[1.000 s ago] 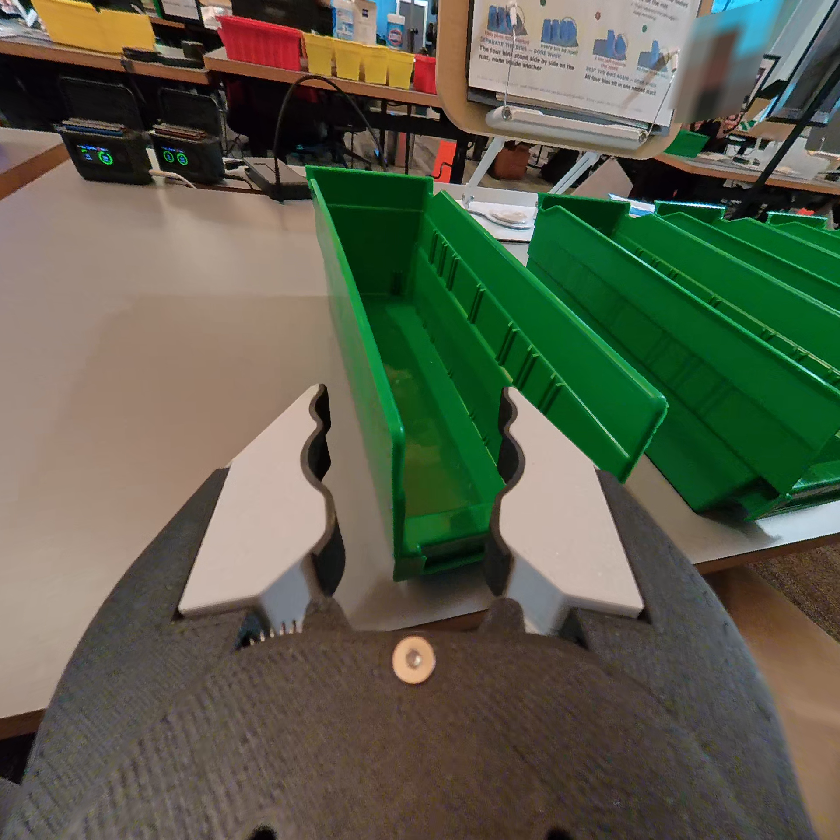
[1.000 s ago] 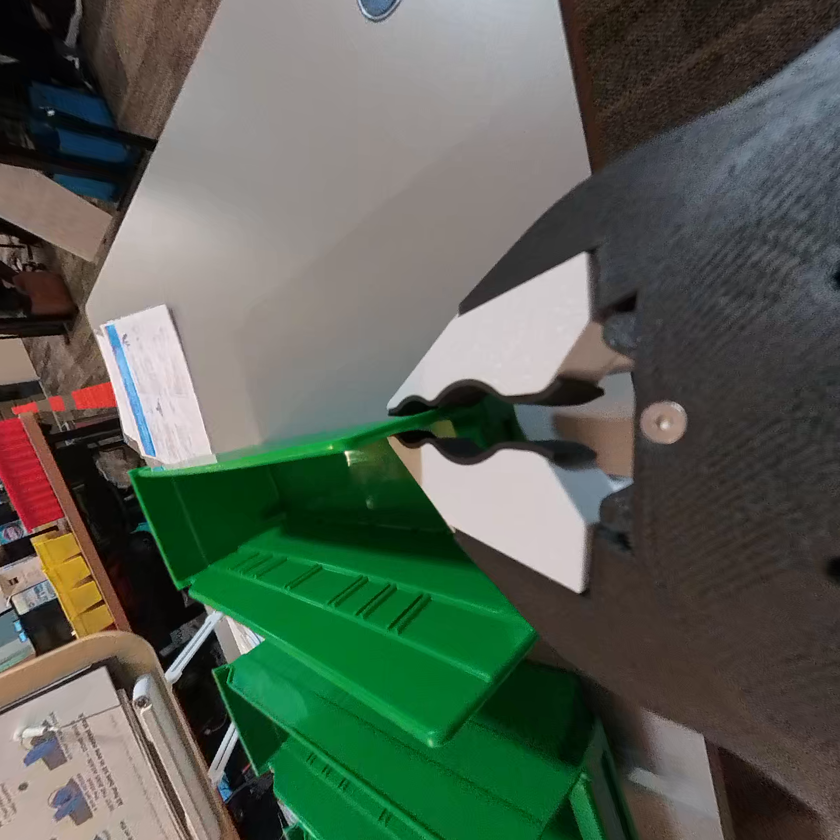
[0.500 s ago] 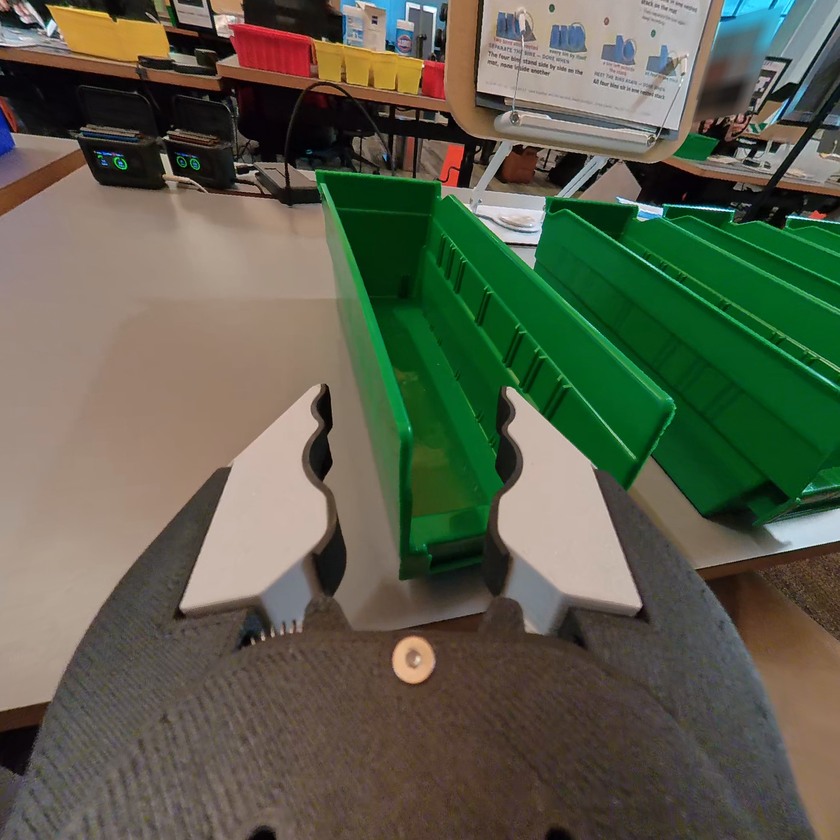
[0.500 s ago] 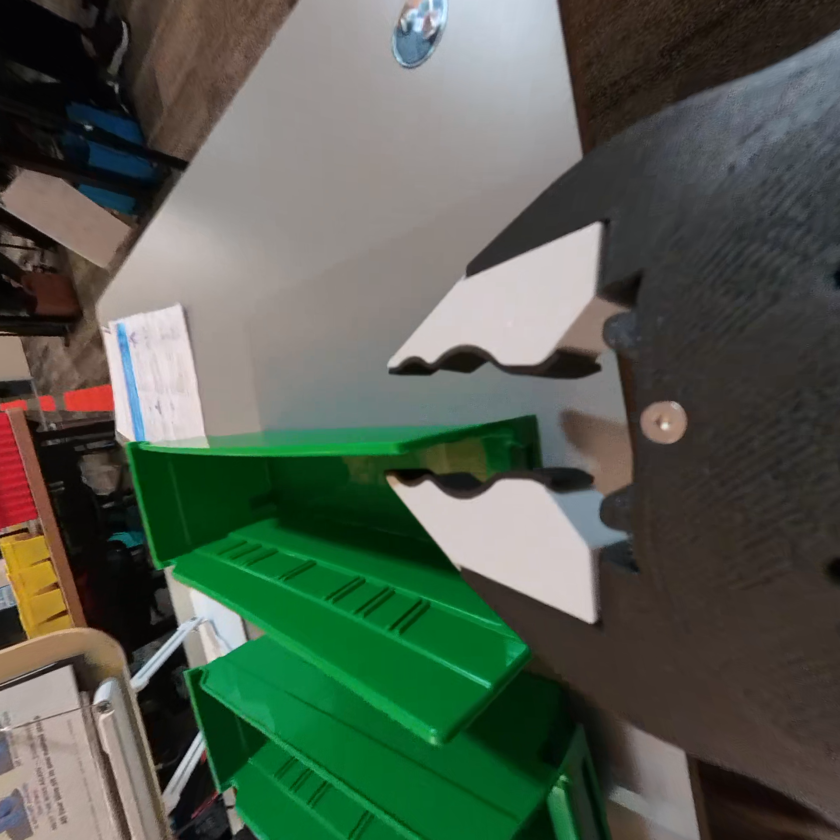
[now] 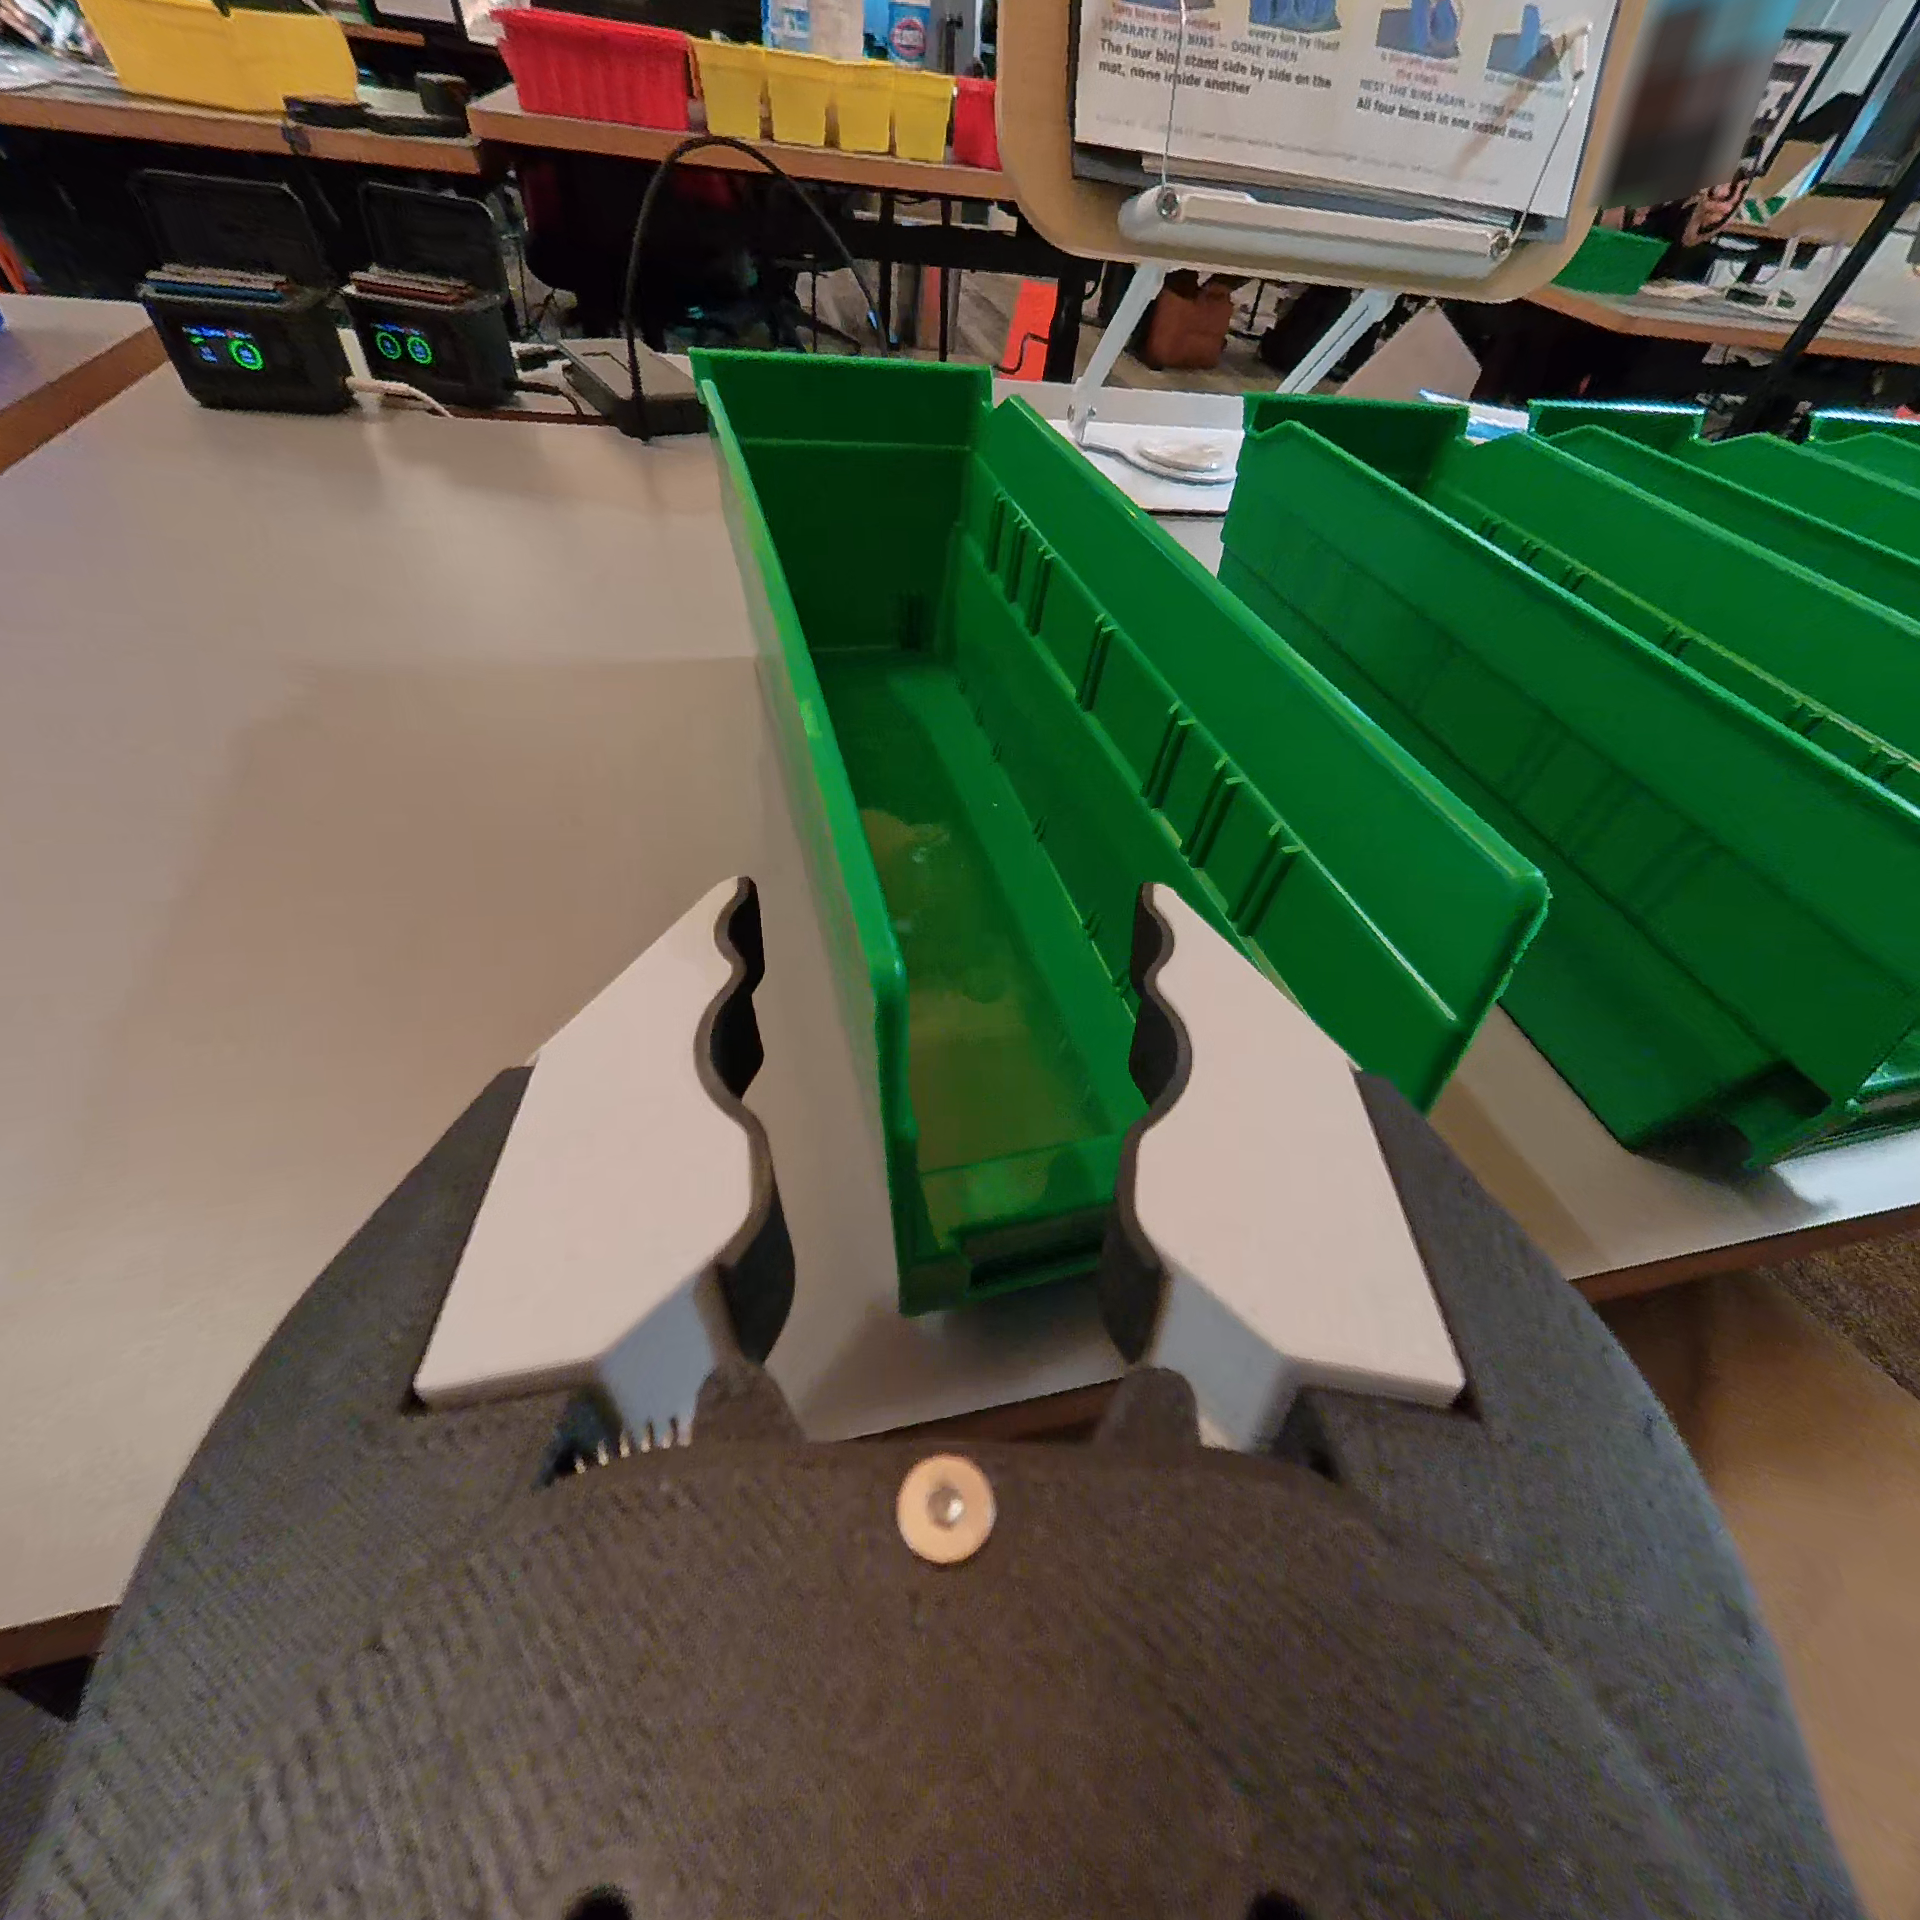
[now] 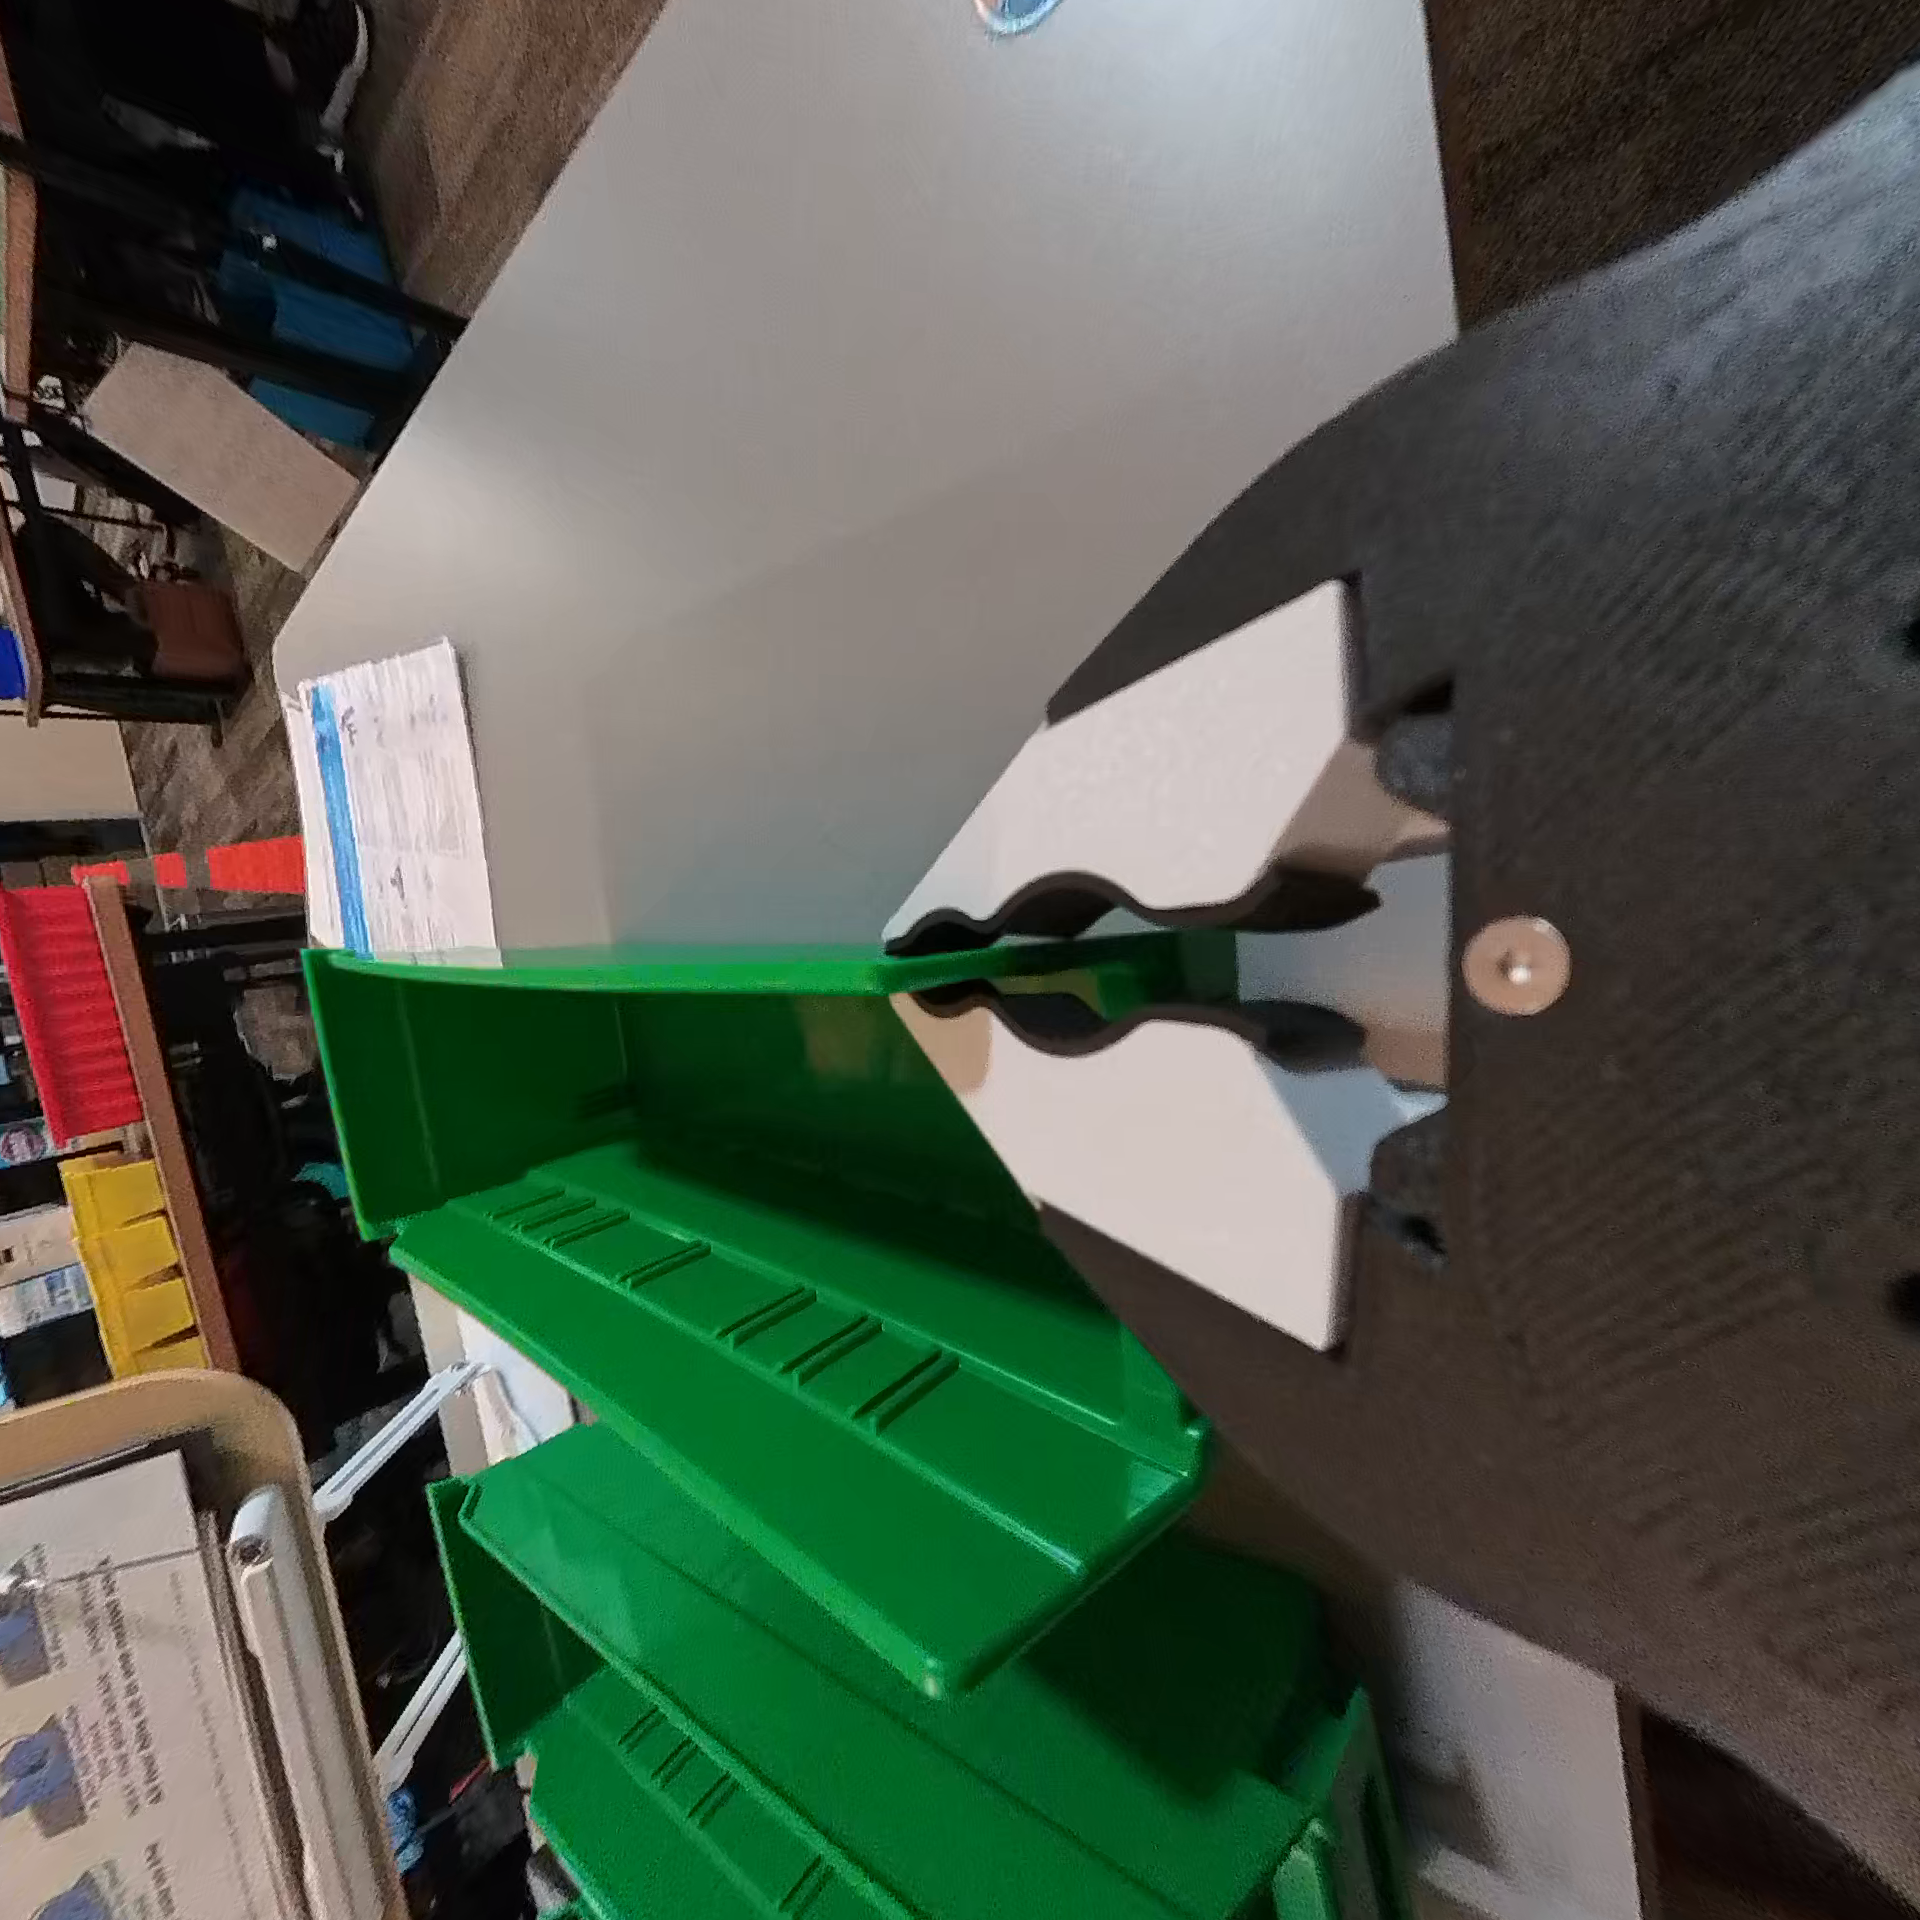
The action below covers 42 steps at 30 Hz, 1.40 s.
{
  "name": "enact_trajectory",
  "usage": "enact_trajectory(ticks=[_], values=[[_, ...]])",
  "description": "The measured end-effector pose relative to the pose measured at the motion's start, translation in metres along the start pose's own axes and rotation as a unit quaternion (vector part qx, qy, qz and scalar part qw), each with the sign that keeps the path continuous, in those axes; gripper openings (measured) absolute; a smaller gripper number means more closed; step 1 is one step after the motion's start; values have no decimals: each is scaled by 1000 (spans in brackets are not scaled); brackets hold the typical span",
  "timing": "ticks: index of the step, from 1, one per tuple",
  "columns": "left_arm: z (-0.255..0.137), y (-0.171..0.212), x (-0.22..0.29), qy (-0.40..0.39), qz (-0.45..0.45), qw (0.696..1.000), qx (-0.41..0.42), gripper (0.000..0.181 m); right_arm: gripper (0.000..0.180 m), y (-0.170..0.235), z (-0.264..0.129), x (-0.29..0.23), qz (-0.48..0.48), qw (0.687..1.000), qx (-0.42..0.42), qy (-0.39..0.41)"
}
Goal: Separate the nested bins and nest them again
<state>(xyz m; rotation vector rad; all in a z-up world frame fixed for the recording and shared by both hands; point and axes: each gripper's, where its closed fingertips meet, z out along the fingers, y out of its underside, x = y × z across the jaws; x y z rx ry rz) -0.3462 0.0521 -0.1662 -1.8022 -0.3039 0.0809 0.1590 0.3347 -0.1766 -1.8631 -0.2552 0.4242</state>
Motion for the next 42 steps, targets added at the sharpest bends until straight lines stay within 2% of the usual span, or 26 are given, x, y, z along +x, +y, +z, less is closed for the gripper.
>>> enact_trajectory(ticks=[1,5,10,13,17,19,22,24,27,30,32,33,34,35,36,40,42], values=[[-1,-1,-1,-2,1,1000,2,70,1,-1,-1,1,-4,1000,1,6],[-5,-9,-6,-18,4,1000,23,66,3,-12,-9,12,41,999,23,24],[-24,-42,-16,-64,31,990,119,50,3,-44,-32,27,94,989,104,49],[-38,-60,-16,-81,30,981,173,48,3,-72,-53,13,78,982,165,40],[-62,-84,11,-65,23,968,241,43,1,-95,-76,-51,39,978,205,-14],[-69,-92,44,-25,34,965,260,38,0,-100,-85,-94,35,976,208,-55],[-71,-87,109,55,49,968,241,39,1,-97,-95,-163,8,974,195,-114],[-76,-78,154,115,52,968,219,45,1,-89,-103,-208,-3,970,187,-153],[-86,-61,210,184,53,963,188,64,1,-69,-118,-271,-31,962,182,-202],[-91,-48,232,215,26,964,153,82,1,-47,-134,-318,-104,953,195,-207],[-90,-44,230,210,0,968,138,87,1,-35,-143,-338,-164,942,221,-192],[-88,-44,224,202,-12,970,135,86,1,-30,-147,-347,-188,936,233,-187],[-85,-44,214,184,-27,973,135,75,1,-27,-152,-355,-204,930,243,-186],[-80,-43,197,151,-47,978,134,51,2,-25,-156,-361,-214,925,253,-187],[-78,-43,186,143,-58,978,138,36,2,-24,-160,-366,-224,919,263,-189],[-70,-40,163,138,-84,979,124,12,14,-16,-174,-389,-273,894,284,-214],[-64,-42,145,135,-137,975,115,0,24,-3,-180,-403,-290,881,279,-248]])
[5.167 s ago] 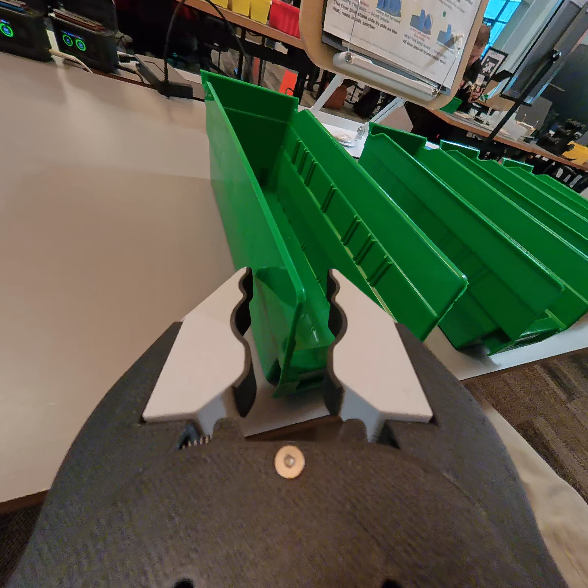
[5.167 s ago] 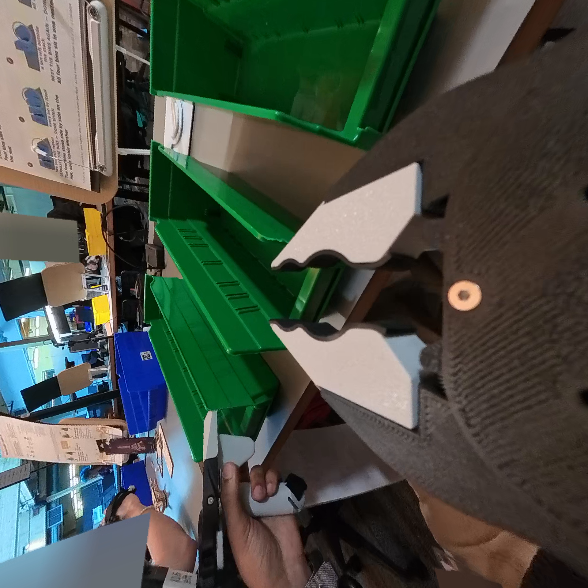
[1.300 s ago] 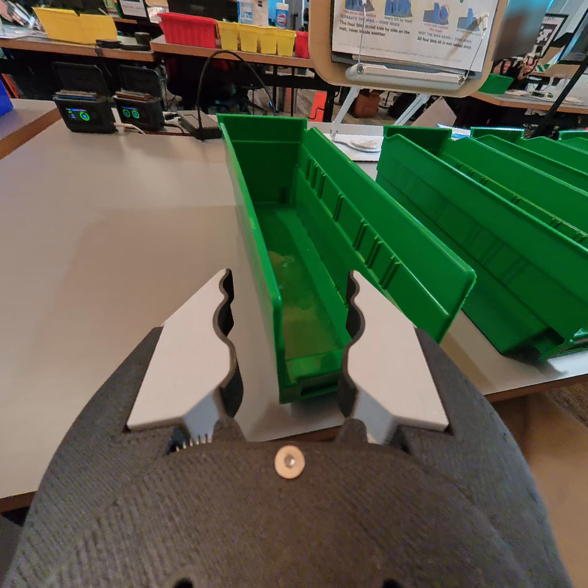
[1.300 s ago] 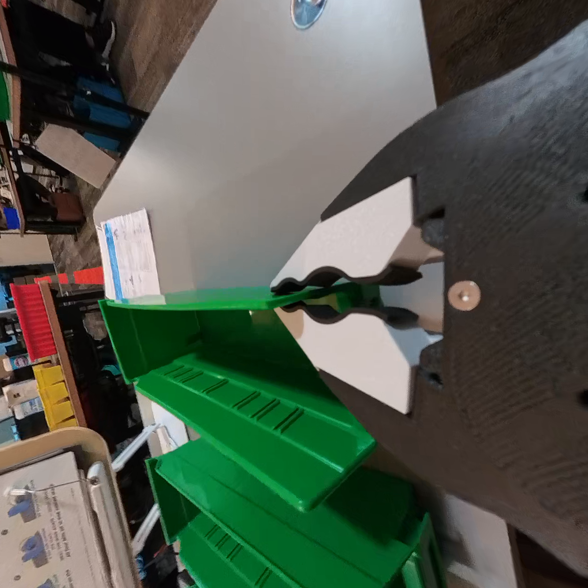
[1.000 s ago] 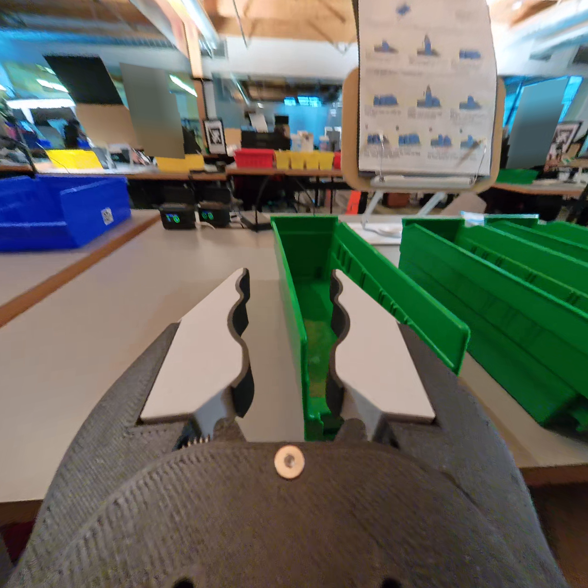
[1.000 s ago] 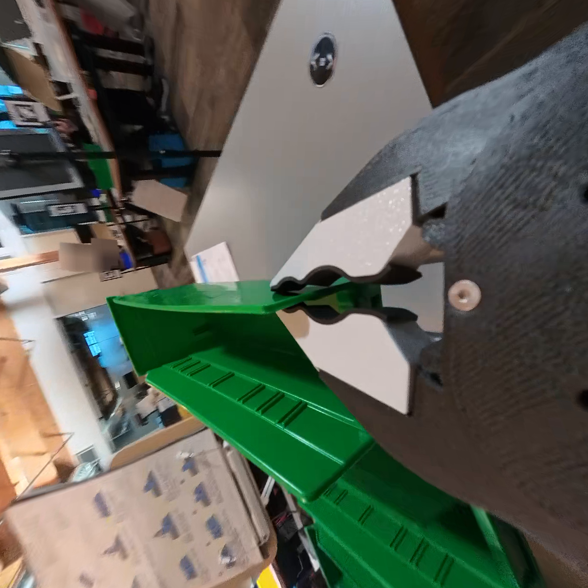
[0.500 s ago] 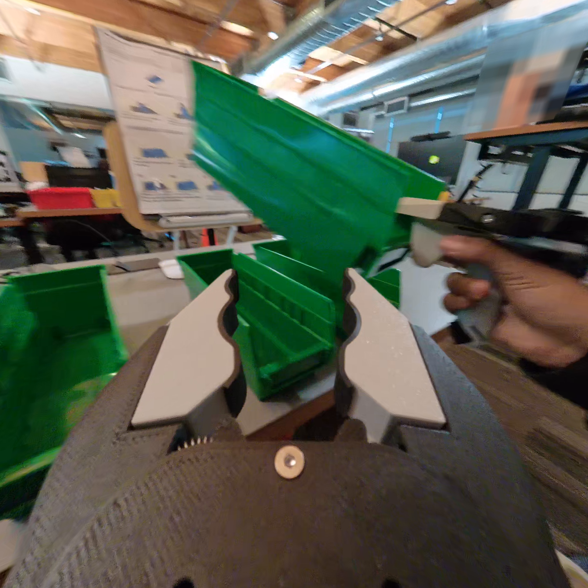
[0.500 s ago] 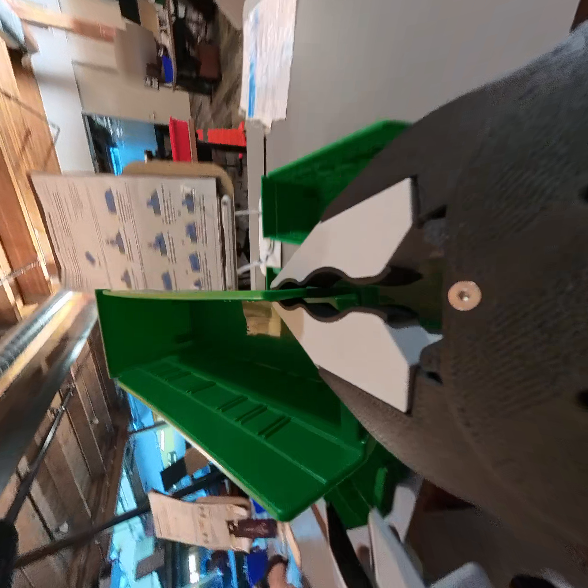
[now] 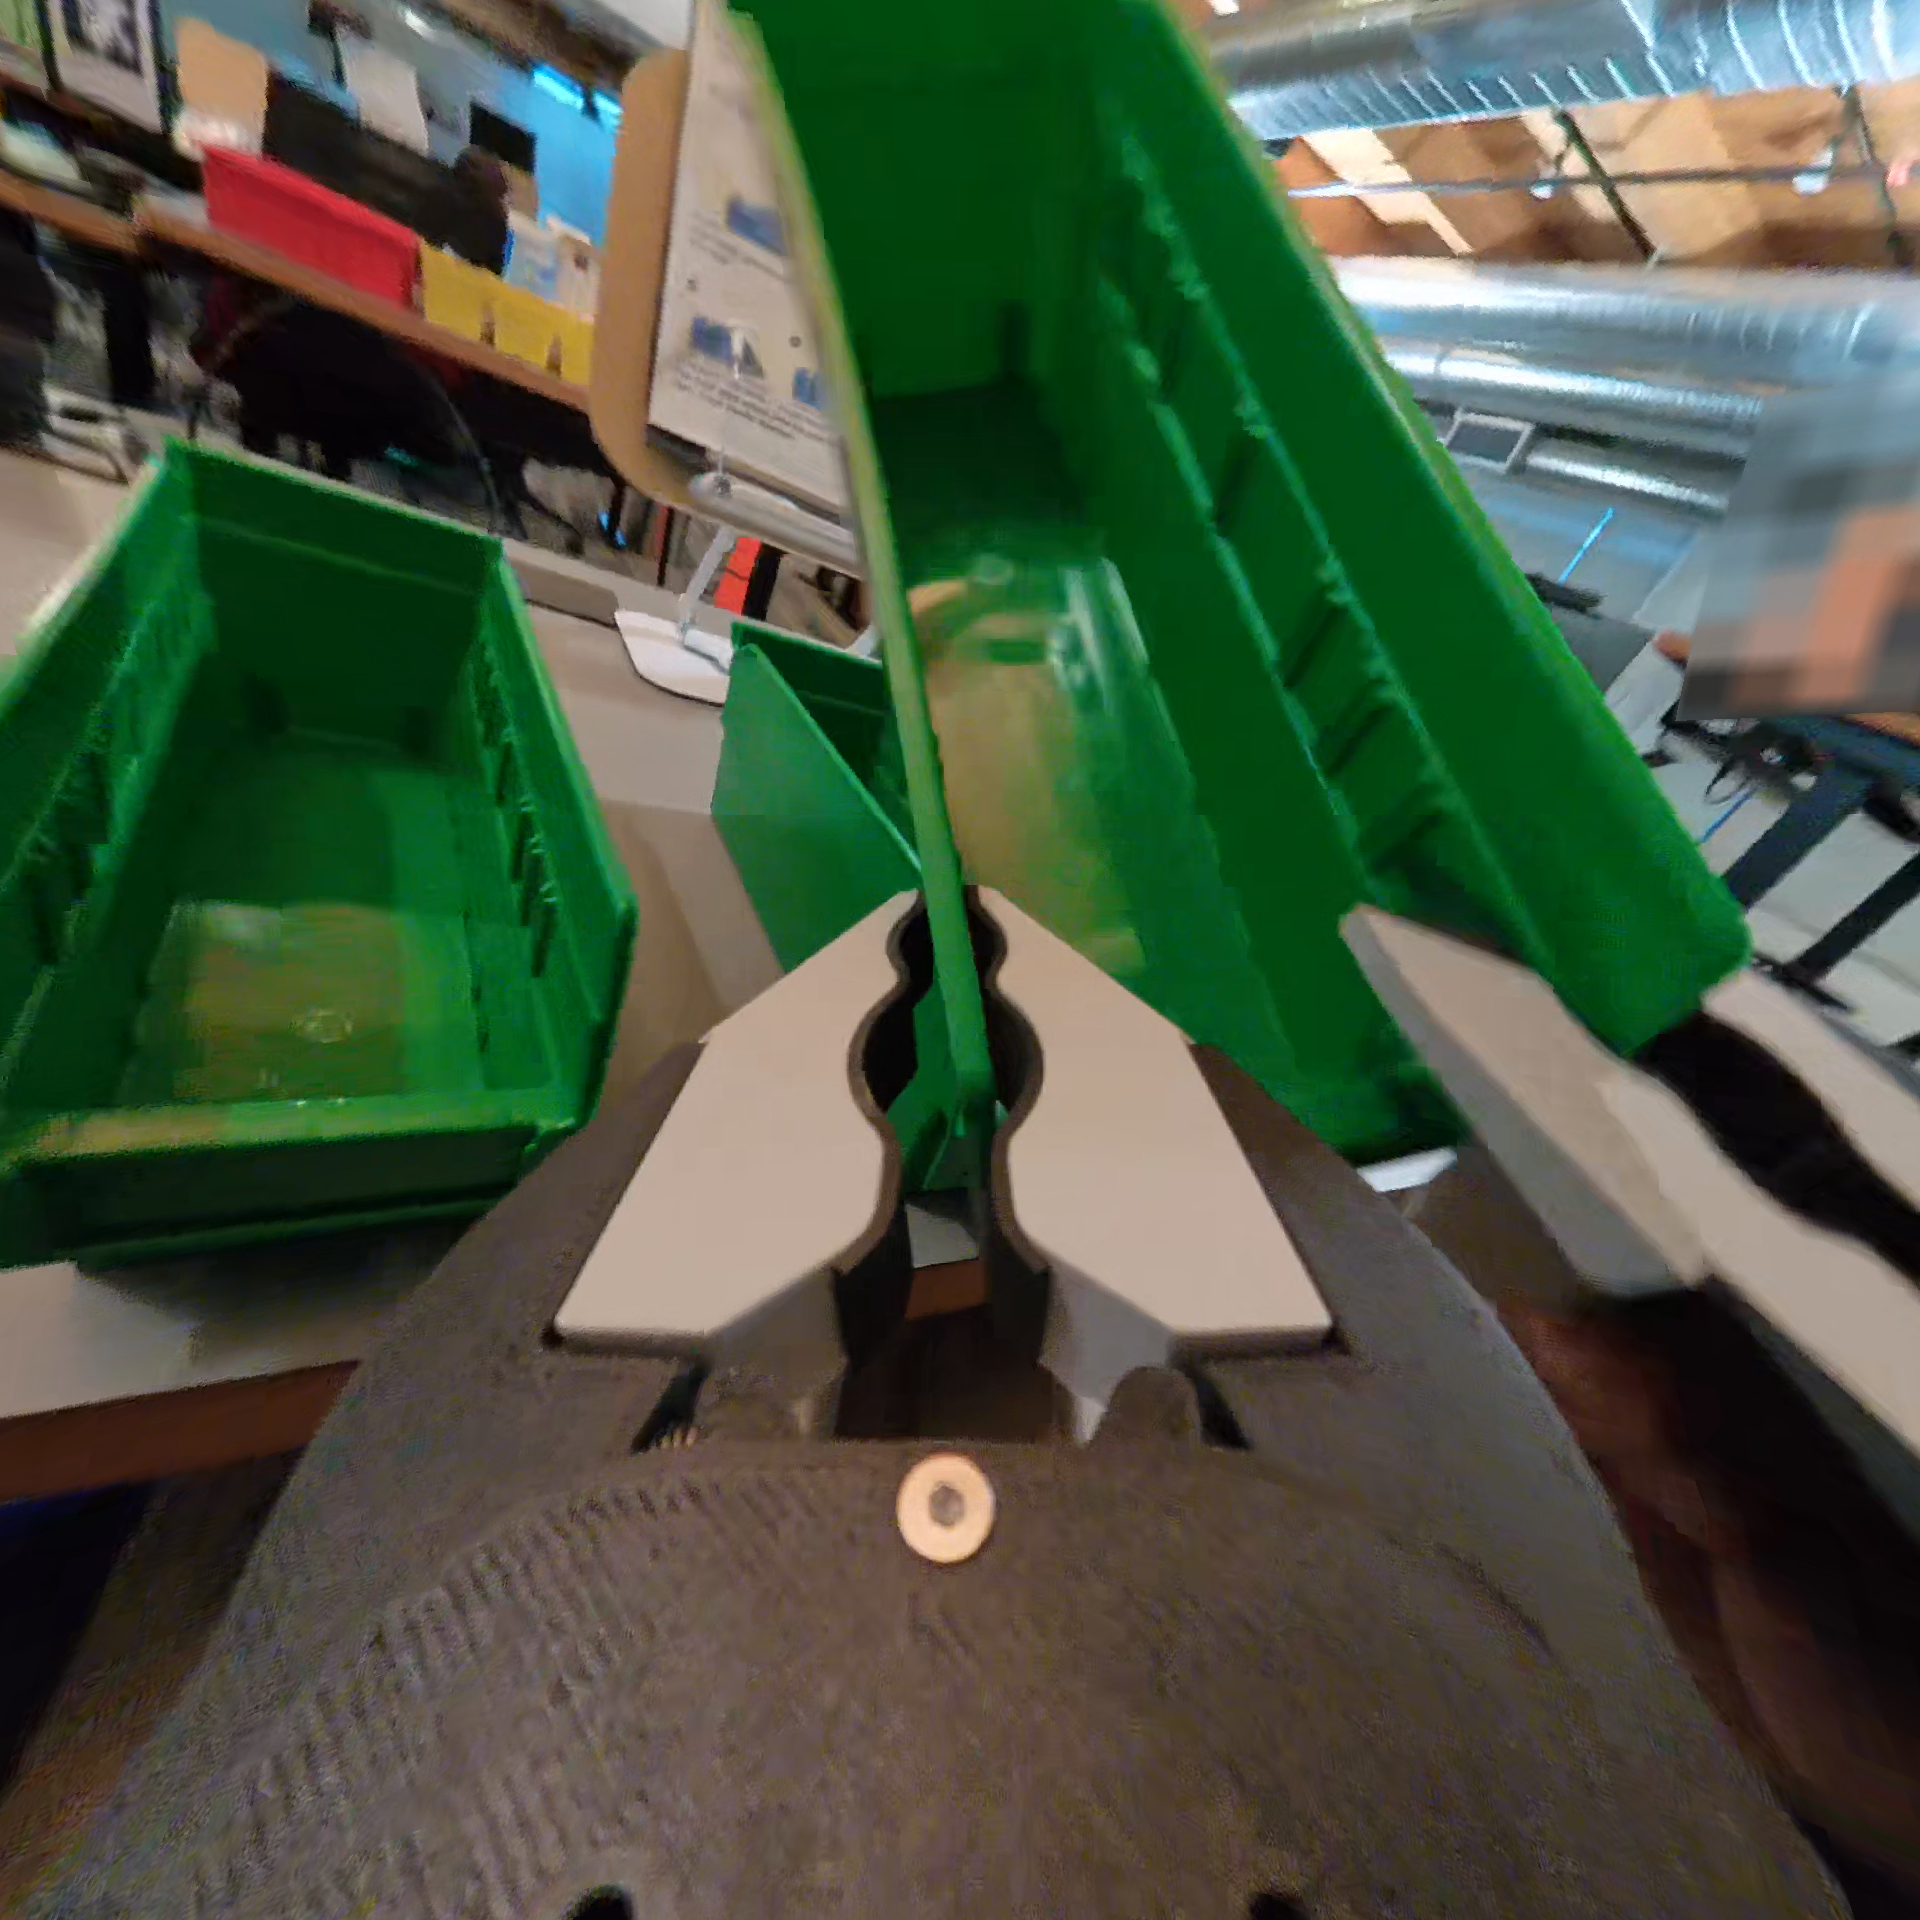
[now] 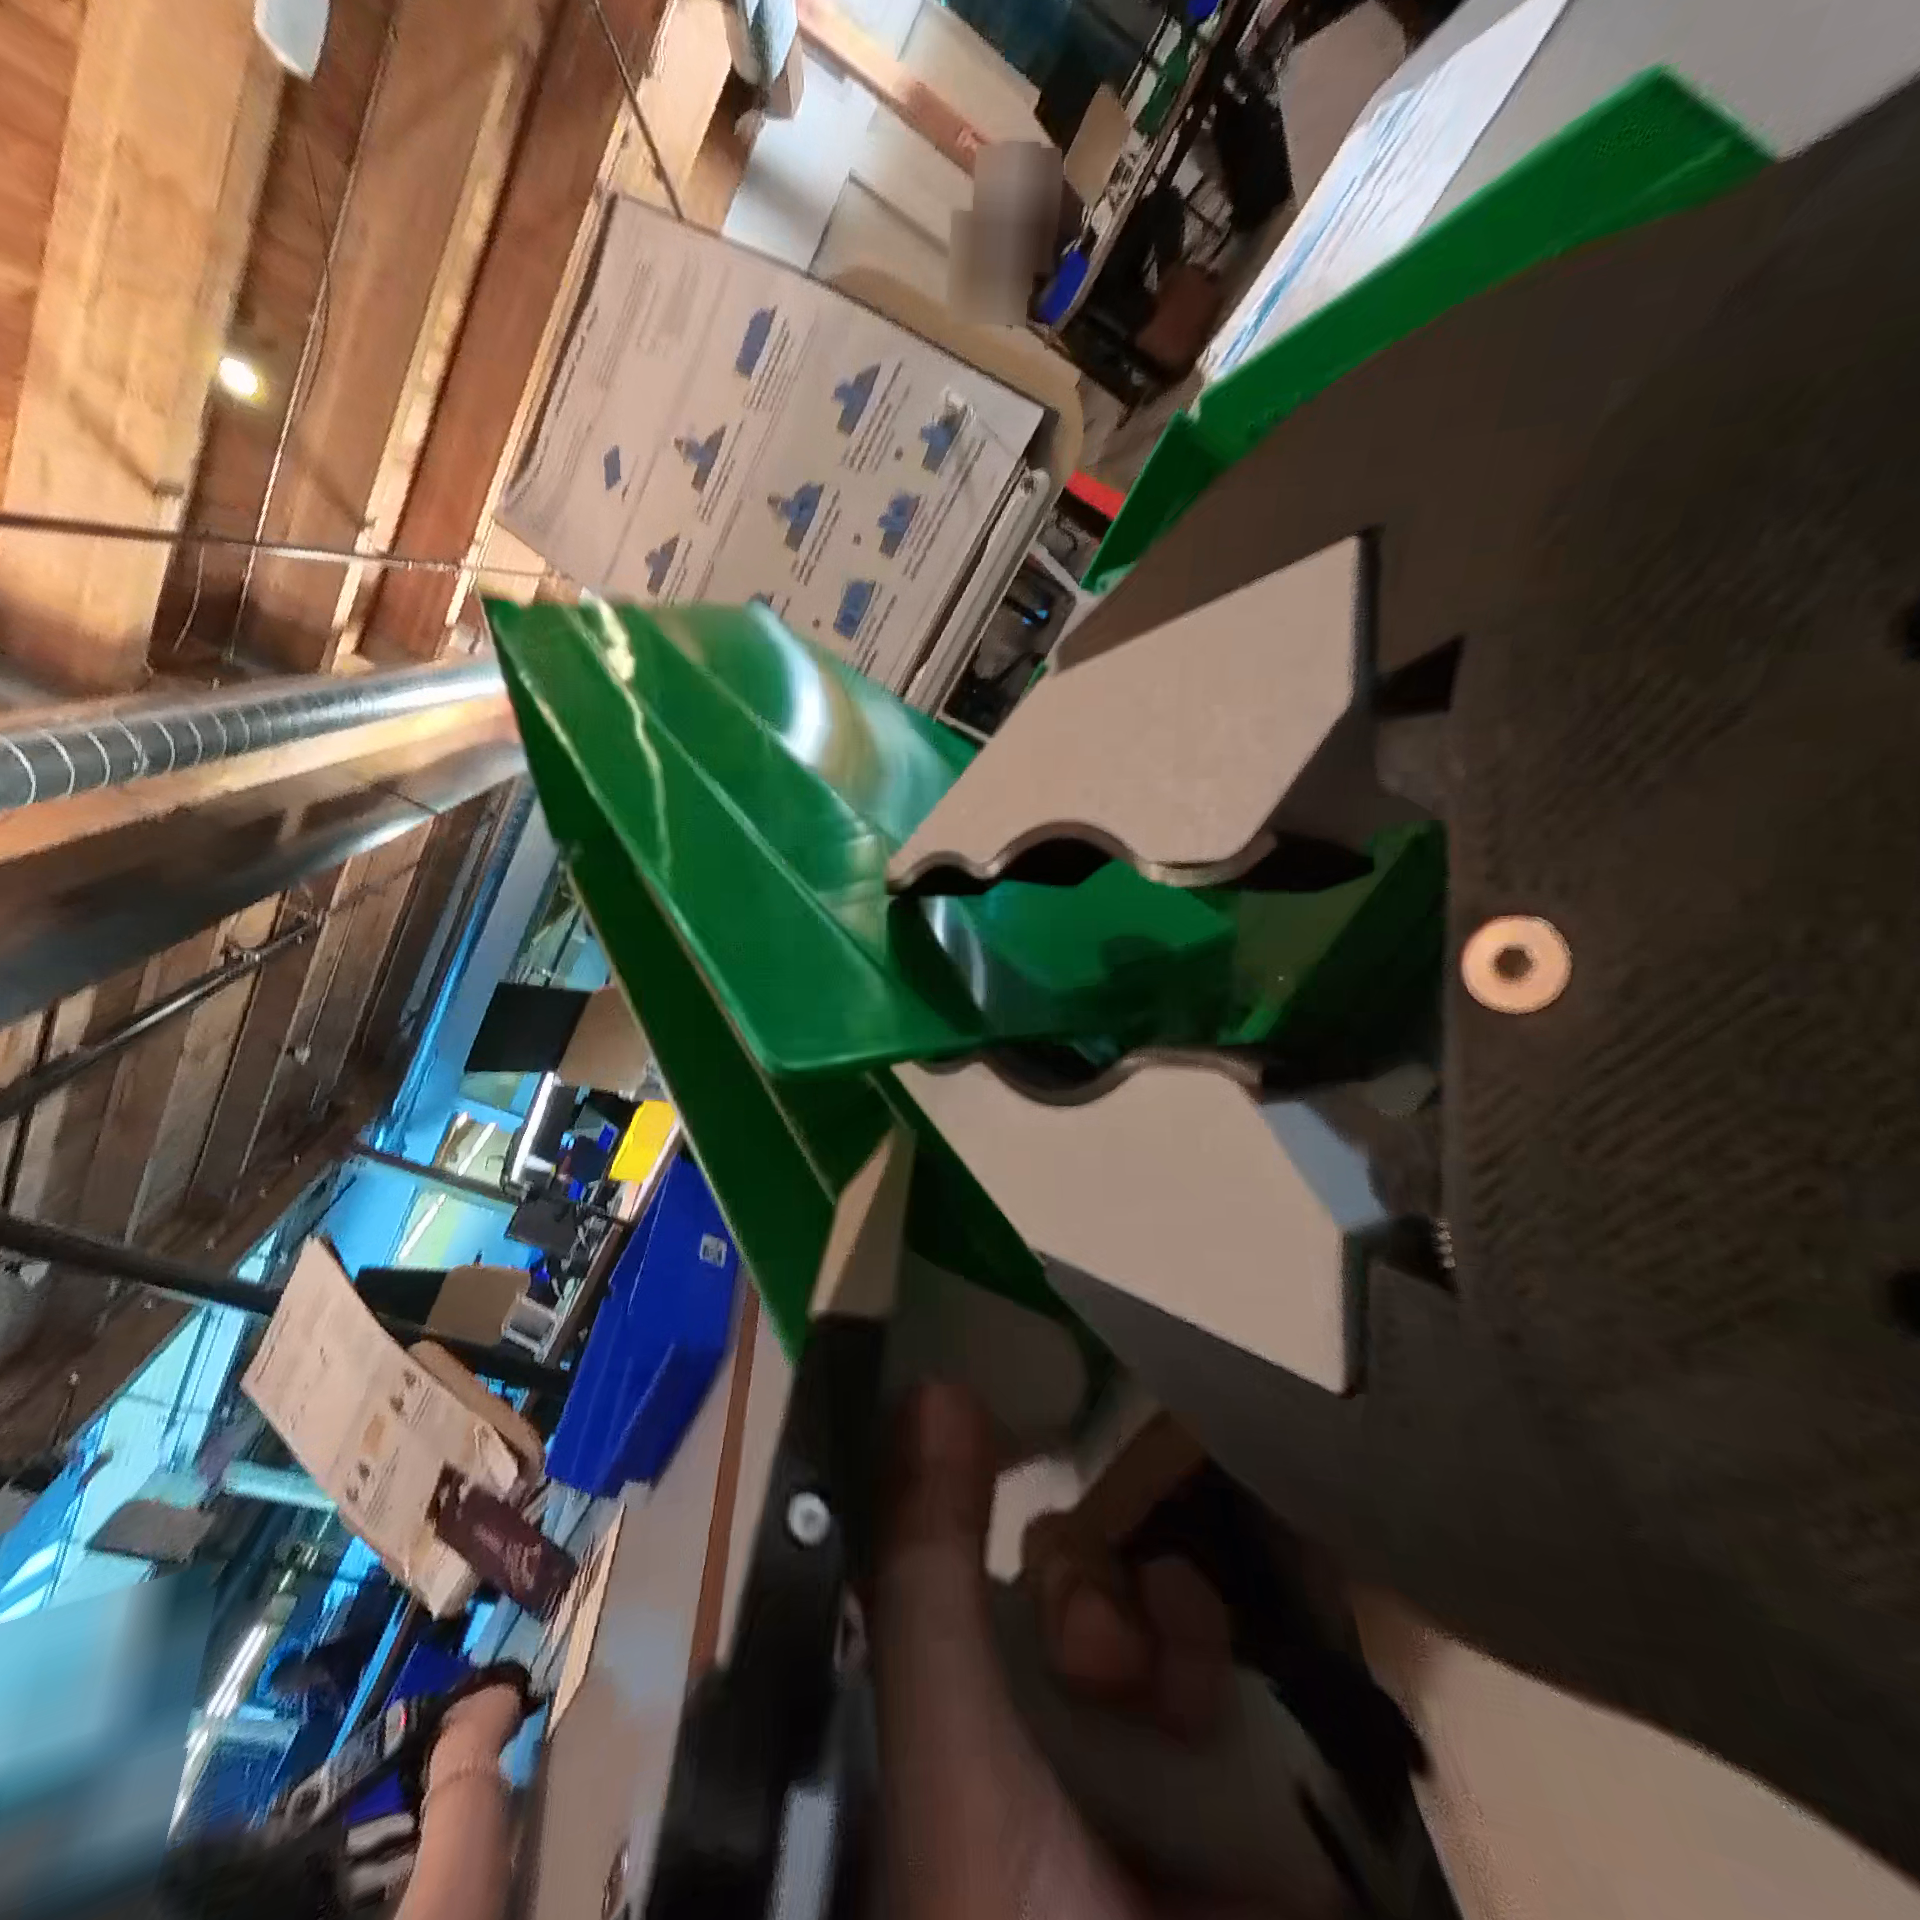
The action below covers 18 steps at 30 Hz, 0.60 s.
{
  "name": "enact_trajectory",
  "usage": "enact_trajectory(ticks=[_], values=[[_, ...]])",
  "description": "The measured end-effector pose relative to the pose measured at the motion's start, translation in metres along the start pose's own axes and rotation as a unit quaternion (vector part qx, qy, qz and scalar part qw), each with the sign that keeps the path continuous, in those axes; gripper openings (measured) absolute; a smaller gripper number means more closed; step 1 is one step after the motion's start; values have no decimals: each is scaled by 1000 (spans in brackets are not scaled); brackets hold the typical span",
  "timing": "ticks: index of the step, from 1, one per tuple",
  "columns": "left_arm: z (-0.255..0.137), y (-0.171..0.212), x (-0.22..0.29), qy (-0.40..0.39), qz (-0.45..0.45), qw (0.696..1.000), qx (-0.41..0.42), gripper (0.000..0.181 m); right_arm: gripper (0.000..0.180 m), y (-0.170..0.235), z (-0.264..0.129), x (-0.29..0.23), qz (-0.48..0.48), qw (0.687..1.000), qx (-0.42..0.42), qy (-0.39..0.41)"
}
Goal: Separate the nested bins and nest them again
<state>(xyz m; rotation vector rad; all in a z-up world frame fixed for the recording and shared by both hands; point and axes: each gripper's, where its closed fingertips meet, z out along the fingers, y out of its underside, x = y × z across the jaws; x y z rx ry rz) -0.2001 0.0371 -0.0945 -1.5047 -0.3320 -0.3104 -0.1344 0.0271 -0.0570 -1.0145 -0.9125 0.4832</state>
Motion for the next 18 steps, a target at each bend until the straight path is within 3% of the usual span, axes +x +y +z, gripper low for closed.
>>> enact_trajectory(ticks=[4,9,12,18], values=[[-1,-22,-16,12,0,1000,20,2,33,7,1,-24,18,998,-12,-54],[-9,-67,-44,-32,45,995,84,1,16,12,-4,-43,37,994,-12,-97],[-16,-88,-79,-81,48,990,107,0,16,19,-5,-50,11,994,-19,-109],[-18,-86,-133,-156,44,984,70,0,14,27,-3,-57,18,991,-32,-125]])
